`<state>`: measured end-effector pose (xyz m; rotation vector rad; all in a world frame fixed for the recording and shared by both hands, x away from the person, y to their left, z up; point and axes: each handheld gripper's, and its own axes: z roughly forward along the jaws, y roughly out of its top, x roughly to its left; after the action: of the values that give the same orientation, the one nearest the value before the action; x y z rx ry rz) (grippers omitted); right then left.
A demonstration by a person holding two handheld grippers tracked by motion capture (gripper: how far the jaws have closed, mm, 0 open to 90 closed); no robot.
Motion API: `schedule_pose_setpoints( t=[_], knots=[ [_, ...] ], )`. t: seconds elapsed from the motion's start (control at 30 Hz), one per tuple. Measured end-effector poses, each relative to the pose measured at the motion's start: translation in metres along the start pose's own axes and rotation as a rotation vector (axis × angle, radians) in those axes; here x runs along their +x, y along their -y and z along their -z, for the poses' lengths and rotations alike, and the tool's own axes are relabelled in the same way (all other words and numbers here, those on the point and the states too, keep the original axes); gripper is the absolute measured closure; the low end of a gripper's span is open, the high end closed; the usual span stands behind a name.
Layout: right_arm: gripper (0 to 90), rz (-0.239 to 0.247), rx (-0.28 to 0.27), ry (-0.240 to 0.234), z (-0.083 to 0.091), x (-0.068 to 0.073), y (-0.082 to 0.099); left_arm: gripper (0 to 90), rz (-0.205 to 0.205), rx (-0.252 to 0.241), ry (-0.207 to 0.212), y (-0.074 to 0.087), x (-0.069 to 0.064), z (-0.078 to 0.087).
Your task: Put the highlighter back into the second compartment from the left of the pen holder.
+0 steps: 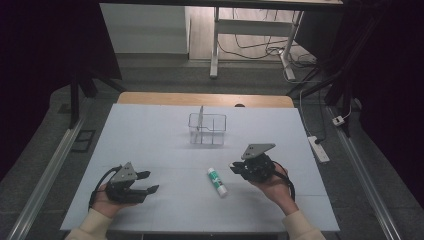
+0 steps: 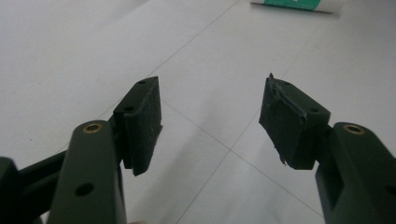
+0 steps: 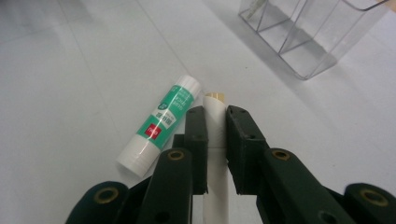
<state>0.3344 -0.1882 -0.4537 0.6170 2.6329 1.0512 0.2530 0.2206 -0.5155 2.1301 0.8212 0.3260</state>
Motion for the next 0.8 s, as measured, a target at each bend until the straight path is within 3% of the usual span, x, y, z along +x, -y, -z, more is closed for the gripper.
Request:
schedule_pose_setpoints(
  t=[0.3,0.8],
  knots=[
    [78.0,-0.015,-0.057,0.020,0.008,-0.003,-0.003,38.2,0.000,0.003,-0.002,0.000,0.000,0.000],
    [78.0,-0.030,-0.096,0.037,0.011,-0.003,-0.010,38.2,0.006,-0.005,0.000,0.000,0.001,0.001]
  ],
)
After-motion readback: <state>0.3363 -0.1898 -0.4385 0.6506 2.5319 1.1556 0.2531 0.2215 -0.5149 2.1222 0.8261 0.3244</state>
